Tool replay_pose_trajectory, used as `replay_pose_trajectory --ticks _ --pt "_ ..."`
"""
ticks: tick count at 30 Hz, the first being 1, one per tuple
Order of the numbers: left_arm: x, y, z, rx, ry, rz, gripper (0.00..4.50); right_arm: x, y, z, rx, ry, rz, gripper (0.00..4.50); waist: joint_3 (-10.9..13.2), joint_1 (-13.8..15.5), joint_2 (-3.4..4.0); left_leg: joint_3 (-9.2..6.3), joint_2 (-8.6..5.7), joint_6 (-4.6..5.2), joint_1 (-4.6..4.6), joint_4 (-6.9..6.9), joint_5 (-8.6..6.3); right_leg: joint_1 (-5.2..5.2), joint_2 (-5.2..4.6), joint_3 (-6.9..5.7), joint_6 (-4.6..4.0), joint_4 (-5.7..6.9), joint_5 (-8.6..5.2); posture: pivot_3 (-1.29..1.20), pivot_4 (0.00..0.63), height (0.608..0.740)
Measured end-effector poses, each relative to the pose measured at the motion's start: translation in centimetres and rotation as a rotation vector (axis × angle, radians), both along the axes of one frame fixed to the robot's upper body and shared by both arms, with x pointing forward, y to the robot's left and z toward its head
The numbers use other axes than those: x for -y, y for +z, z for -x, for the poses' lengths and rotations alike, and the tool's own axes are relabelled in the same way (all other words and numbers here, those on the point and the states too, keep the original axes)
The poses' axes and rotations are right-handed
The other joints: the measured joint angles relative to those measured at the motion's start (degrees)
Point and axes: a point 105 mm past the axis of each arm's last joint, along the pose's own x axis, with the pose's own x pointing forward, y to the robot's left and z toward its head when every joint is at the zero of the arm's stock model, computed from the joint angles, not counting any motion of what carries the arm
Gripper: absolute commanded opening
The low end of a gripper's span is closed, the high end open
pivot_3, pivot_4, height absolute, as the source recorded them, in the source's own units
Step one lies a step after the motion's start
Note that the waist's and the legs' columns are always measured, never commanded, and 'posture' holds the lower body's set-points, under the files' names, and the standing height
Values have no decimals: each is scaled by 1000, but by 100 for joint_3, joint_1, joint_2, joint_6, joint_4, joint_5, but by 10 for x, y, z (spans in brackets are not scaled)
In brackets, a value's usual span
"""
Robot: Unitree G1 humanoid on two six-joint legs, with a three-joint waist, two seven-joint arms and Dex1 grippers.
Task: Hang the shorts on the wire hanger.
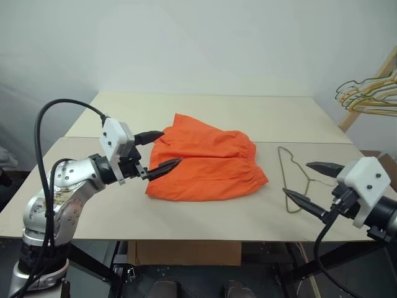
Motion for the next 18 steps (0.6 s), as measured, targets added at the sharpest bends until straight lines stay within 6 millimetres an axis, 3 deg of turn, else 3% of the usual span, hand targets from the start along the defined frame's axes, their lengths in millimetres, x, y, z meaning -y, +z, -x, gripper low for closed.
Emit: replay_pose_trajectory --ticks 10,18 --pt "1 5 -3 14 -7 1 4500 -2 -2 -2 2 2 8 4443 -1 -12 0 2 0 0 1 0 0 0 2 0 0 0 0 162 0 740" --pt "1 2 -4 -2 -13 4 4500 -28 -10 -23 17 85 105 4443 -1 -39 0 7 3 0 4 1 0 -3 2 0 -4 1 2 155 0 740"
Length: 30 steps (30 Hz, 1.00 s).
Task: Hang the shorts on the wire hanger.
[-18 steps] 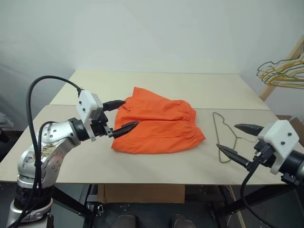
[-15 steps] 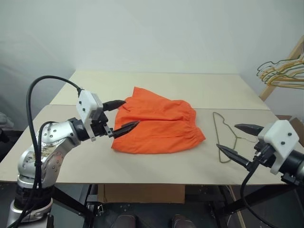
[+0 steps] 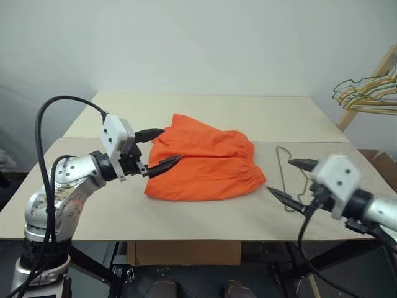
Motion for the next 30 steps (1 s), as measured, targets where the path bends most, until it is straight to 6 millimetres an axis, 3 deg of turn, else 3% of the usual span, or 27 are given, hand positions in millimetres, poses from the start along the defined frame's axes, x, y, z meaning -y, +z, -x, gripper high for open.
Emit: replay_pose_trajectory --ticks 5,10,17,20,27,30 --pt "3 -2 0 -5 -15 3 4500 -8 -31 -25 29 97 313 4443 0 -1 0 11 -3 0 -11 -2 0 -17 -2 1 -3 -5 1 163 0 740" --pt "4 -2 0 -6 -17 7 4500 -1 -70 -40 55 254 648 4443 -2 28 -3 12 -23 -1 -63 1 1 -75 -2 3 -36 9 25 179 0 740" --pt "4 -3 1 -8 -11 10 4500 -2 -99 -76 145 320 828 4443 -2 30 -4 5 -28 -8 -68 3 6 -83 1 2 -13 25 49 194 0 740" --pt "4 -4 1 -8 -7 12 4500 -2 -113 -90 178 323 888 3818 -2 38 -3 4 -32 -19 -67 3 12 -85 -1 4 -14 34 49 196 0 740" --pt "4 -8 4 -16 0 -1 4500 6 -124 -98 206 354 969 1471 -2 72 -4 -5 -36 -21 -62 6 14 -84 0 5 -18 58 44 200 0 740" --pt "1 -18 5 -29 12 -90 4500 4 -125 -97 227 374 977 299 -2 58 -3 -6 -35 -22 -53 6 15 -83 2 5 -25 70 40 195 0 740"
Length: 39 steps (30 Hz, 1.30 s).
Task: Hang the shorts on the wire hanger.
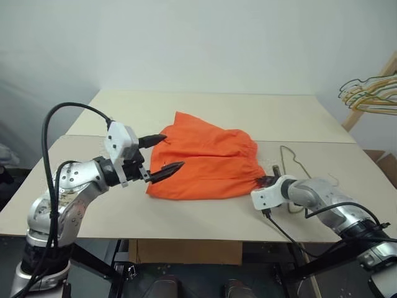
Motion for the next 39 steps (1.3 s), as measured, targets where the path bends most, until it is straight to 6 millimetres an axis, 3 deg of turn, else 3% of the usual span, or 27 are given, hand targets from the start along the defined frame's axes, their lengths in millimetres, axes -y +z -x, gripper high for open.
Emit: replay_pose_trajectory --ticks 1,6,10,13,16,19,27,33,37,39 --pt "0 -6 1 2 -4 -51 4500 -1 0 0 3 7 -2 43 0 -7 0 0 0 -1 2 0 1 0 0 0 -10 3 -6 191 0 740" --pt "-8 -57 1 39 -54 -440 4500 -4 6 0 24 19 -16 43 0 -27 1 3 0 -7 12 0 5 5 0 2 -36 7 -21 178 0 740" --pt "-29 -106 -7 27 -100 -759 4500 -10 12 -1 48 29 -41 43 1 -31 1 8 2 -7 15 0 8 3 1 1 -31 13 -25 172 0 740" --pt "-38 -122 -19 33 -109 -868 4323 -12 15 -1 55 35 -50 12 1 -12 1 10 2 -5 13 1 9 3 -1 2 -22 14 -29 169 0 740" --pt "-37 -123 -36 82 -100 -920 3603 -15 18 -1 67 40 -62 0 0 5 1 13 2 -5 13 3 9 4 0 3 -26 18 -25 155 0 740" --pt "-33 -128 -50 104 -83 -930 2599 -16 23 -2 80 40 -70 0 -1 -3 0 12 2 -5 13 3 9 3 0 3 -20 21 -11 147 0 740" --pt "-36 -136 -62 86 -73 -944 40 -17 20 4 70 43 -76 0 -1 -37 0 11 1 -5 12 4 9 1 1 3 -5 24 -3 138 0 740" --pt "-36 -122 -61 86 -162 -909 40 -19 26 8 63 56 -96 0 -1 -48 0 11 2 -5 6 4 9 -3 2 2 -5 23 -3 146 0 740" --pt "-55 -107 -45 83 -321 -978 40 -18 25 21 -5 102 -97 0 -1 -65 0 10 3 -4 4 2 8 -4 2 2 -11 20 -8 156 0 740" --pt "-57 -101 -48 106 -328 -987 40 -18 25 23 -20 113 -102 0 -1 -52 0 10 2 -3 4 6 8 -2 1 2 -17 21 -12 156 0 740"
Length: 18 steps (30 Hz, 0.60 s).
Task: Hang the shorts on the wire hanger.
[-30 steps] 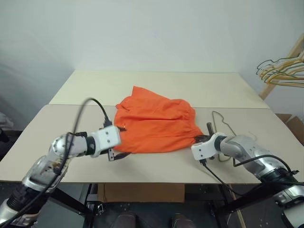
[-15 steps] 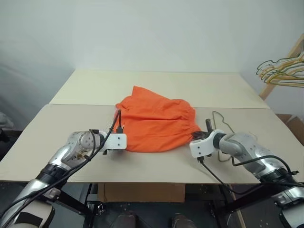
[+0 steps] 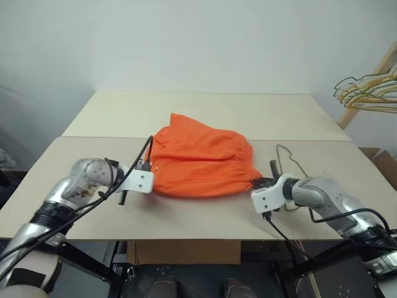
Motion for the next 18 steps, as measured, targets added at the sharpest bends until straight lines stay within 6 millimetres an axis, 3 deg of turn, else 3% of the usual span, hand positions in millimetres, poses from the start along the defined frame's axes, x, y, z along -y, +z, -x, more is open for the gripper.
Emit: replay_pose_trajectory --ticks 6,11,13,15,18 --pt "23 26 -41 140 74 119 40 -8 25 -24 76 -11 -55 0 -1 38 -2 -2 -1 10 -5 39 8 9 1 -2 9 6 5 157 0 740" --pt "21 38 -38 66 32 128 40 1 28 -22 7 -12 -88 0 -1 3 -2 -1 0 14 -11 36 5 5 3 0 21 3 25 157 0 740" --pt "18 42 -45 68 47 126 40 1 30 -26 -39 -24 -128 0 1 -5 -4 -3 -1 15 -12 36 5 6 6 0 21 3 25 157 0 740" --pt "20 58 -68 138 121 157 40 -6 45 -47 -16 -63 -211 0 5 -16 -6 -5 0 24 -12 42 12 7 9 0 16 1 41 162 0 740" --pt "48 119 -118 413 291 295 40 -20 105 -109 203 -216 -407 0 29 -11 -9 -6 -3 34 -31 49 49 -12 4 0 25 3 81 168 0 740"
